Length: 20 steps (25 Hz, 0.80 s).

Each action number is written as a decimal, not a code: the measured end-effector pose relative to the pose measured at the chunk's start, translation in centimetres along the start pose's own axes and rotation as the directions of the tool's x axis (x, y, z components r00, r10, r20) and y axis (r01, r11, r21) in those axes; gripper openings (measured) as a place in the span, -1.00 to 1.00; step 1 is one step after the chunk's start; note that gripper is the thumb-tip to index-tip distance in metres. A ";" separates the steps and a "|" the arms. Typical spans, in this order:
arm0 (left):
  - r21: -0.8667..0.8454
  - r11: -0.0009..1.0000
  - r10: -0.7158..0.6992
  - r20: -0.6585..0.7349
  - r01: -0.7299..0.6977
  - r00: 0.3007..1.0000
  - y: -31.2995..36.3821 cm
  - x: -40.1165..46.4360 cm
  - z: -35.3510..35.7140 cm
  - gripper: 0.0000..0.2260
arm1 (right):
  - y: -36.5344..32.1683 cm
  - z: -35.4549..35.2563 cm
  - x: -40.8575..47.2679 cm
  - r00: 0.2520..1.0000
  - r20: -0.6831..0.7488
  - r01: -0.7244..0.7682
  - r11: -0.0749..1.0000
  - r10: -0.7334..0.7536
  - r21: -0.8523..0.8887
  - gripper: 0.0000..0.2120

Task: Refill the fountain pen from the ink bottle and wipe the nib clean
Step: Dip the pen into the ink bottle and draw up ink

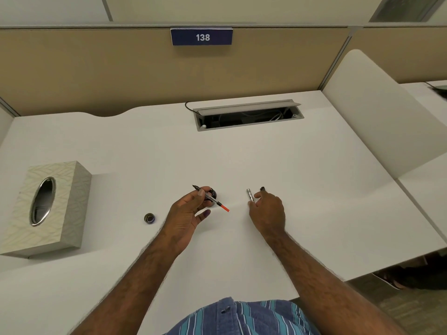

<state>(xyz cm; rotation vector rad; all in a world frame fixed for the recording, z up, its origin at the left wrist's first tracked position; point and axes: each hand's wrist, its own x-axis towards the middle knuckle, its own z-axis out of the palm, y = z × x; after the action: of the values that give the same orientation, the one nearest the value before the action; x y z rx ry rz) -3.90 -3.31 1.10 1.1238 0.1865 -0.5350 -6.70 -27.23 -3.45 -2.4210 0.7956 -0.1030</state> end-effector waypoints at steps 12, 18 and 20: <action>-0.051 0.998 -0.036 -0.030 0.034 0.999 -0.1 0.3 0.4 -0.81 | -1.6 -3.5 -2.5 0.997 0.072 -0.035 0.917 0.007 0.397 -0.77; -0.107 0.994 -0.022 -0.049 0.017 0.999 0.5 0.3 1.0 -0.81 | -4.6 -5.0 -5.4 0.905 0.393 -0.119 0.792 -0.162 0.599 -0.76; -0.120 0.993 -0.015 -0.038 0.011 0.999 0.7 0.2 1.0 -0.81 | -5.1 -4.9 -5.6 0.899 0.407 -0.147 0.766 -0.160 0.626 -0.80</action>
<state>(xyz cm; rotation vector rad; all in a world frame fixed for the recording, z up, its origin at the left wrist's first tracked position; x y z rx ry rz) -3.52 -4.08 2.02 1.0171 0.2565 -0.5073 -9.80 -23.22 4.06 -1.6829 0.4336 0.1485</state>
